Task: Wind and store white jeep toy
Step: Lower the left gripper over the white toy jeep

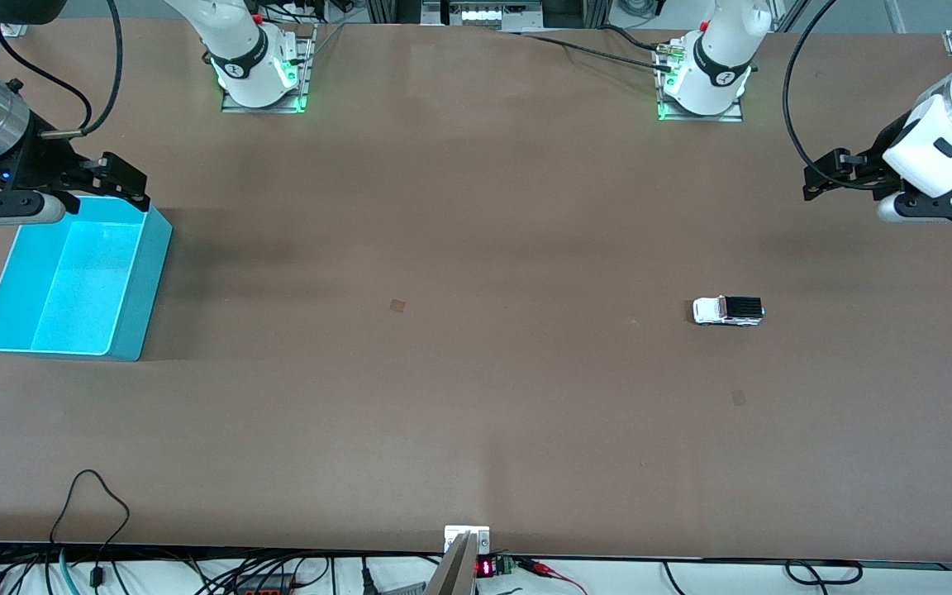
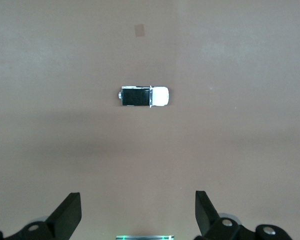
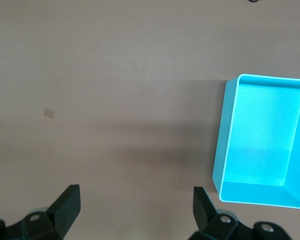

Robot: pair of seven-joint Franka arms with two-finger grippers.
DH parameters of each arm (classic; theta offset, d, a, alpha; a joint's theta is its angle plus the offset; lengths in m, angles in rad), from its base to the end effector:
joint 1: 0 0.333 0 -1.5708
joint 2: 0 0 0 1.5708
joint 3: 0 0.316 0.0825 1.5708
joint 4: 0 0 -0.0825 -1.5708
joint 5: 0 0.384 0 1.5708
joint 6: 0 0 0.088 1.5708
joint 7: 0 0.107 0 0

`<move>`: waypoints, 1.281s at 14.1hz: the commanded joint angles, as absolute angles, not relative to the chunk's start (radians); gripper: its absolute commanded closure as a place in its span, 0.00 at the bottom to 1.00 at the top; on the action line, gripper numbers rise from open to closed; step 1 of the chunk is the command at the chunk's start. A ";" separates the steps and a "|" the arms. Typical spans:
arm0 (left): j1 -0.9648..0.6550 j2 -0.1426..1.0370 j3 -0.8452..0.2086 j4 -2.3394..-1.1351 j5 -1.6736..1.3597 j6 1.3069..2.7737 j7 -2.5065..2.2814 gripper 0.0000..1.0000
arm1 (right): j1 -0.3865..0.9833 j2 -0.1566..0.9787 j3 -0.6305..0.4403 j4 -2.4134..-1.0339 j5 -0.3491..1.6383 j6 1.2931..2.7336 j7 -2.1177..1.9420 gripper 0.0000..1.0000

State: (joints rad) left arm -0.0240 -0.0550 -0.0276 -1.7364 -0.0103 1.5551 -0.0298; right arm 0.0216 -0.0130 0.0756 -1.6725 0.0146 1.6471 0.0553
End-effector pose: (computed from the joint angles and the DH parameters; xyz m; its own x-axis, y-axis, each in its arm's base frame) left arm 0.5288 -0.0288 0.5754 0.9918 -0.0213 -0.1262 -0.0209 -0.9998 0.0050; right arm 0.5521 0.0556 0.5901 0.9991 0.0408 -0.0132 0.0406 -0.9991 -0.0129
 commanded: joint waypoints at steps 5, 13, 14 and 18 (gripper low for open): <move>-0.020 0.023 -0.026 -1.707 0.009 1.532 0.305 0.00 | 0.025 -0.040 0.075 -1.700 0.006 1.655 0.043 0.00; 0.028 0.100 -0.025 -1.880 0.012 1.779 0.953 0.00 | 0.025 -0.040 0.075 -1.700 0.006 1.655 0.043 0.00; 0.031 0.104 -0.025 -1.925 0.012 1.845 1.033 0.00 | 0.025 -0.040 0.075 -1.698 0.006 1.655 0.043 0.00; 0.029 0.182 -0.035 -1.996 0.075 2.029 1.213 0.00 | 0.025 -0.040 0.075 -1.700 0.006 1.655 0.044 0.00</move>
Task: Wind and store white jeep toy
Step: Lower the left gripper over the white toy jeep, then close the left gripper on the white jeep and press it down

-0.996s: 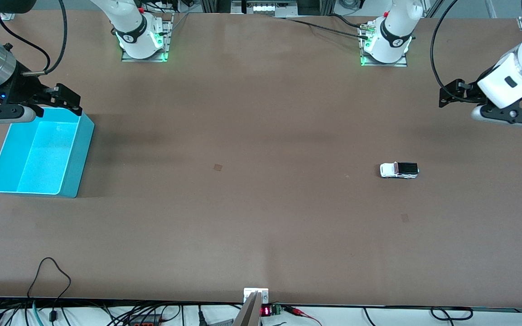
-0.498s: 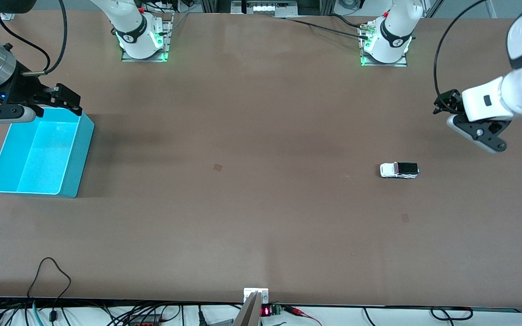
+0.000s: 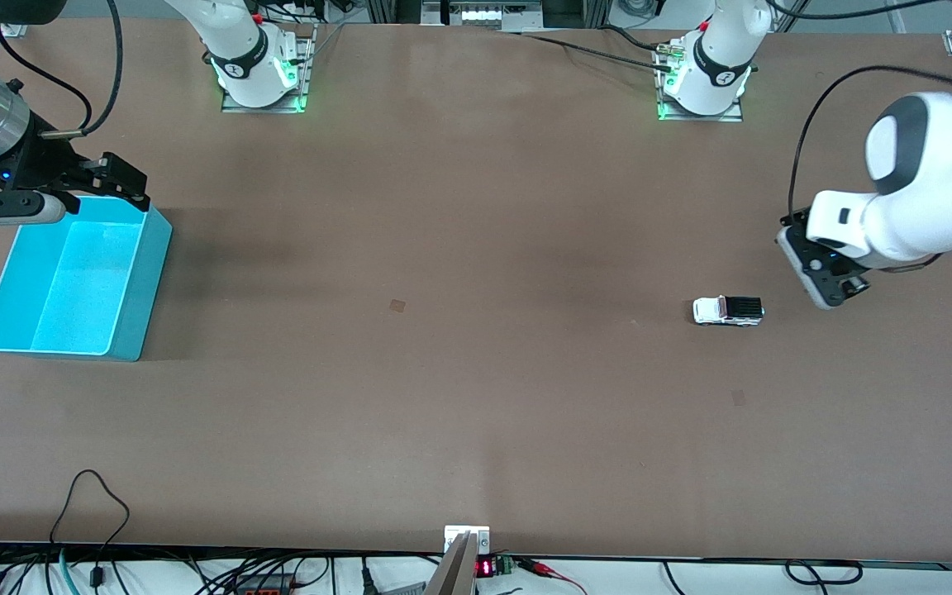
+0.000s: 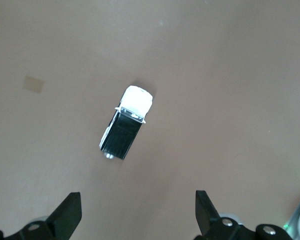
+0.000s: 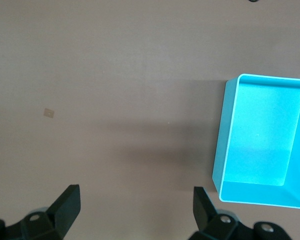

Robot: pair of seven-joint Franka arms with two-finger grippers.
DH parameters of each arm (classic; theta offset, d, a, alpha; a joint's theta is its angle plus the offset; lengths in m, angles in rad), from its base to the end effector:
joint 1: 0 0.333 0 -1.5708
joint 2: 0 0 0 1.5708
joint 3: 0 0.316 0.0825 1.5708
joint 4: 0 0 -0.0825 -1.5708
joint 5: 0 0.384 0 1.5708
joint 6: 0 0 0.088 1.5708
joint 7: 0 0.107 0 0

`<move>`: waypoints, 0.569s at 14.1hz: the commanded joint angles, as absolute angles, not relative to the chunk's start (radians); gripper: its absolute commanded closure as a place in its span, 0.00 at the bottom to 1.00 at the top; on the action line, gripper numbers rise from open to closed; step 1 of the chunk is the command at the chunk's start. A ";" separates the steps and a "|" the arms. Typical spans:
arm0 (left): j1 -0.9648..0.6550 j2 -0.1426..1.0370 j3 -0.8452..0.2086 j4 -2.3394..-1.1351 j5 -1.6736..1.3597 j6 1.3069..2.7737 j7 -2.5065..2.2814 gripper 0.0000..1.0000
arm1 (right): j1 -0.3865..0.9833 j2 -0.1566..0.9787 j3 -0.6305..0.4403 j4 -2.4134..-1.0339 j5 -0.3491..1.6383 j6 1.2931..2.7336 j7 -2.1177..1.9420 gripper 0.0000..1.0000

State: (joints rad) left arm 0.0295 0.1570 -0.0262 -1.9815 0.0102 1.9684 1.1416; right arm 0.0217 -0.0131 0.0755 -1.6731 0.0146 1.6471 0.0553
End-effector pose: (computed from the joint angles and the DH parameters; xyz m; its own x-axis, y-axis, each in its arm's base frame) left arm 0.5676 0.0029 0.3750 0.4084 -0.9097 -0.0745 -0.8970 -0.4152 0.1520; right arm 0.5520 0.0555 0.5899 0.9991 0.0408 -0.0137 0.0406 -0.9991 -0.0128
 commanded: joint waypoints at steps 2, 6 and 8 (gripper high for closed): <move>0.017 0.212 -0.038 -2.026 0.130 2.124 1.270 0.00 | 0.025 -0.040 0.075 -1.698 0.006 1.655 0.043 0.00; 0.018 0.278 -0.040 -2.138 0.132 2.385 1.413 0.00 | 0.025 -0.040 0.075 -1.698 0.006 1.655 0.043 0.00; 0.018 0.311 -0.040 -2.177 0.132 2.468 1.437 0.00 | 0.025 -0.040 0.075 -1.698 0.006 1.655 0.044 0.00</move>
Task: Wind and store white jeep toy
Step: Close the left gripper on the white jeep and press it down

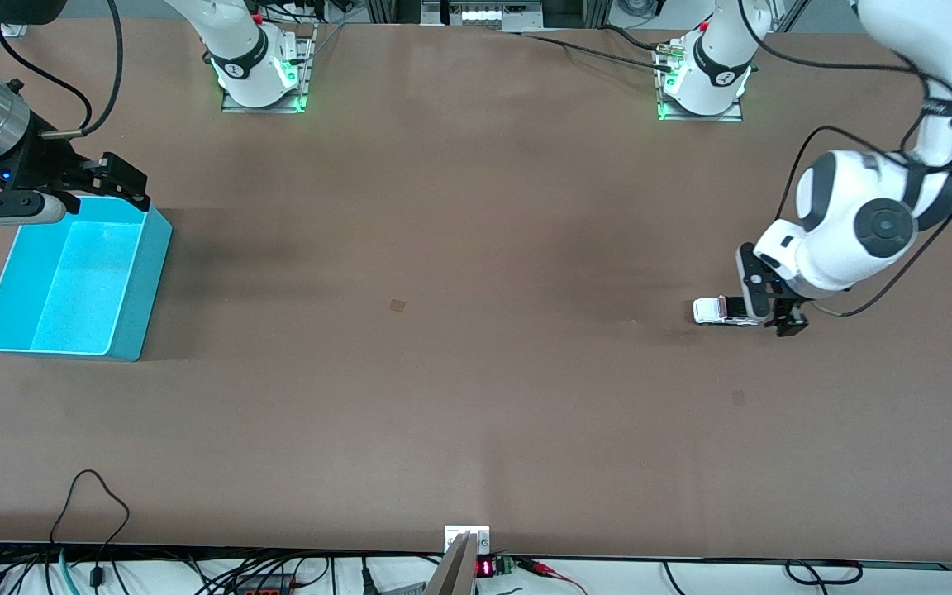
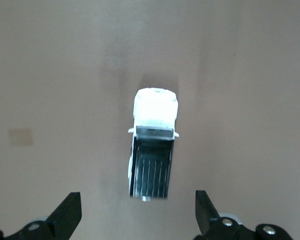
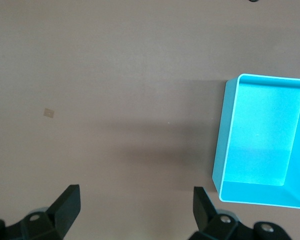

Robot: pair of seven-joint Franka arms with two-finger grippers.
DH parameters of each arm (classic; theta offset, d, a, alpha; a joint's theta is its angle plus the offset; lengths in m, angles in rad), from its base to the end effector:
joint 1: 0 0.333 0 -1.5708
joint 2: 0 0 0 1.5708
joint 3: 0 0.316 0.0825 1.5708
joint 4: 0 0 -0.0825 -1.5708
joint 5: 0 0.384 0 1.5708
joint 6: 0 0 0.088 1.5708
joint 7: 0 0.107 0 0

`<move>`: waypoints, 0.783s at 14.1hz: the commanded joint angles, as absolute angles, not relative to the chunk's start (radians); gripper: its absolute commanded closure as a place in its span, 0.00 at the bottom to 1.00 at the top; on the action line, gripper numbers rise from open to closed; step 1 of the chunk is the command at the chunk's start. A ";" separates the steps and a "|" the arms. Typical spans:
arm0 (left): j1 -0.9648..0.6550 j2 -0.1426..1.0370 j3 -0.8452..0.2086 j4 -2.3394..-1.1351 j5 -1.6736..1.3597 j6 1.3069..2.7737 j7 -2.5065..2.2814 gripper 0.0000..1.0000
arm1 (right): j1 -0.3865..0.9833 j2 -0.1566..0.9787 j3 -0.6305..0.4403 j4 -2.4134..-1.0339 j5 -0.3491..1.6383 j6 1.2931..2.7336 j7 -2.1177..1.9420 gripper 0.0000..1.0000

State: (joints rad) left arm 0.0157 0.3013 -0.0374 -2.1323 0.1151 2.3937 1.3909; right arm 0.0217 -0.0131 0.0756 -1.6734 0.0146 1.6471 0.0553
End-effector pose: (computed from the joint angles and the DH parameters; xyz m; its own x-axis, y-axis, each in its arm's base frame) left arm 0.5686 -0.0112 0.2619 0.0724 -0.9949 -0.0702 -0.9968 -0.0746 0.0298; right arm 0.5520 0.0556 0.5897 0.9991 0.0409 -0.0140 0.0407 -0.9991 -0.0128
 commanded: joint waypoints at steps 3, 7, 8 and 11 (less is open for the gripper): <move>0.029 0.354 -0.040 -2.220 0.132 2.592 1.470 0.00 | 0.025 -0.040 0.075 -1.698 0.006 1.655 0.043 0.00; 0.029 0.376 -0.040 -2.220 0.132 2.615 1.525 0.17 | 0.025 -0.040 0.075 -1.698 0.006 1.655 0.044 0.00; 0.029 0.380 -0.040 -2.220 0.132 2.615 1.538 0.29 | 0.025 -0.040 0.075 -1.698 0.006 1.655 0.044 0.00; 0.029 0.382 -0.040 -2.218 0.132 2.612 1.561 0.67 | 0.025 -0.040 0.075 -1.698 0.006 1.655 0.043 0.00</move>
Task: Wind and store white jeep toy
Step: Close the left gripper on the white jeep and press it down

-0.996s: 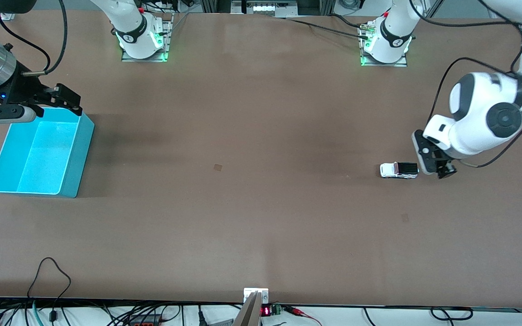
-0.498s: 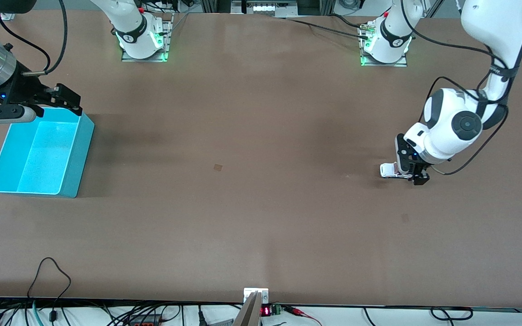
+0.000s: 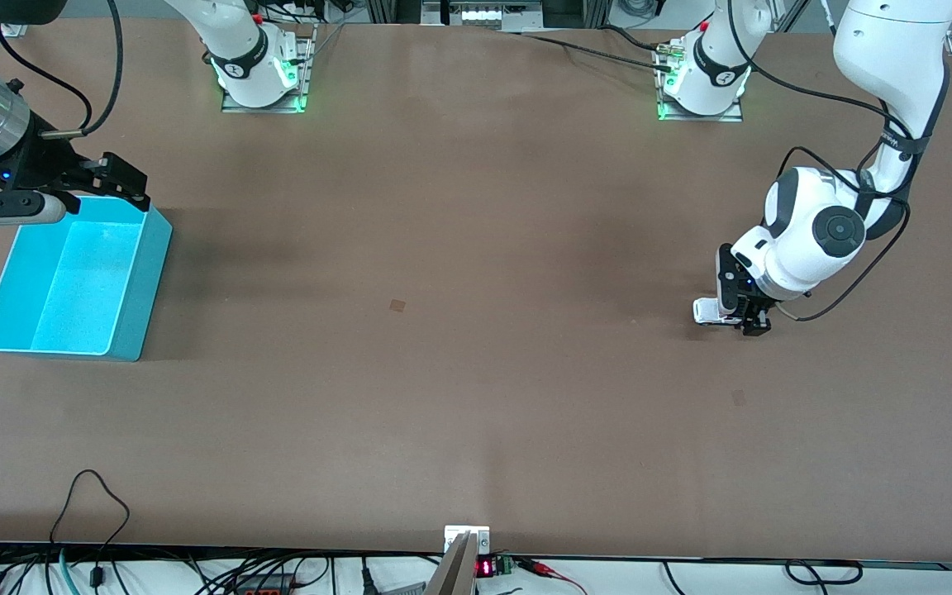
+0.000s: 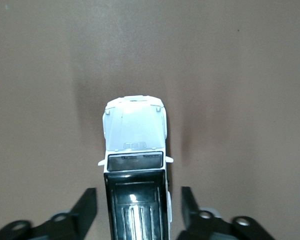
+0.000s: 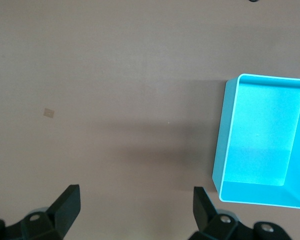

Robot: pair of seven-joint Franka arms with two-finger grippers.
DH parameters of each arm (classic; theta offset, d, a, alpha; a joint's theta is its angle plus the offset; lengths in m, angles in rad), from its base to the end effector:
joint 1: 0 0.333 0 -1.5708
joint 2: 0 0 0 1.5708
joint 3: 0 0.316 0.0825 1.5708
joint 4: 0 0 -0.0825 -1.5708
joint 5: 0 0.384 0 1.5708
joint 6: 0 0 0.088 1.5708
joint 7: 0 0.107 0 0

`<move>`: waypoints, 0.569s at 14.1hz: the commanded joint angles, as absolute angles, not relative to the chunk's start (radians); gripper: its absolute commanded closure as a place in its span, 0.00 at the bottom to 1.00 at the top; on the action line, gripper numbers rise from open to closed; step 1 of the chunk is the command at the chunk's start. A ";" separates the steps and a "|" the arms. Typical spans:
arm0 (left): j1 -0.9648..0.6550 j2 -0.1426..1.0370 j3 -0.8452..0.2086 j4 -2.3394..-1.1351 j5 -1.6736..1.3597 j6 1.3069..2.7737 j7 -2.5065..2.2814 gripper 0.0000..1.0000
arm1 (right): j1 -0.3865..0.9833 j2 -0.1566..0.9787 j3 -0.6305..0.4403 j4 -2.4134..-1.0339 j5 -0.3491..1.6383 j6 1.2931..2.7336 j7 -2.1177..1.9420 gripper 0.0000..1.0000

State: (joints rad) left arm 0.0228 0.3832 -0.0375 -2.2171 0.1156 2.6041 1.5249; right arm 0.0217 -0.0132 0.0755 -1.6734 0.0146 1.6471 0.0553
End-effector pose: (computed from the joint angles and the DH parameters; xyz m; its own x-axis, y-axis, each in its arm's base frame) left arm 0.5515 -0.0108 0.2021 -0.0650 -0.9969 -0.0454 -0.9979 0.0653 -0.0046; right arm 0.5520 0.0555 0.5898 0.9991 0.0408 -0.0139 0.0406 -0.9991 -0.0128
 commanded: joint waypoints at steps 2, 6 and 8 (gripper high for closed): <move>0.034 0.383 -0.040 -2.218 0.132 2.606 1.582 0.71 | 0.025 -0.040 0.075 -1.700 0.006 1.655 0.044 0.00; 0.041 0.397 -0.040 -2.209 0.132 2.585 1.638 0.71 | 0.025 -0.040 0.075 -1.698 0.006 1.655 0.043 0.00; 0.048 0.397 -0.040 -2.206 0.132 2.583 1.655 0.71 | 0.025 -0.040 0.075 -1.698 0.006 1.657 0.044 0.00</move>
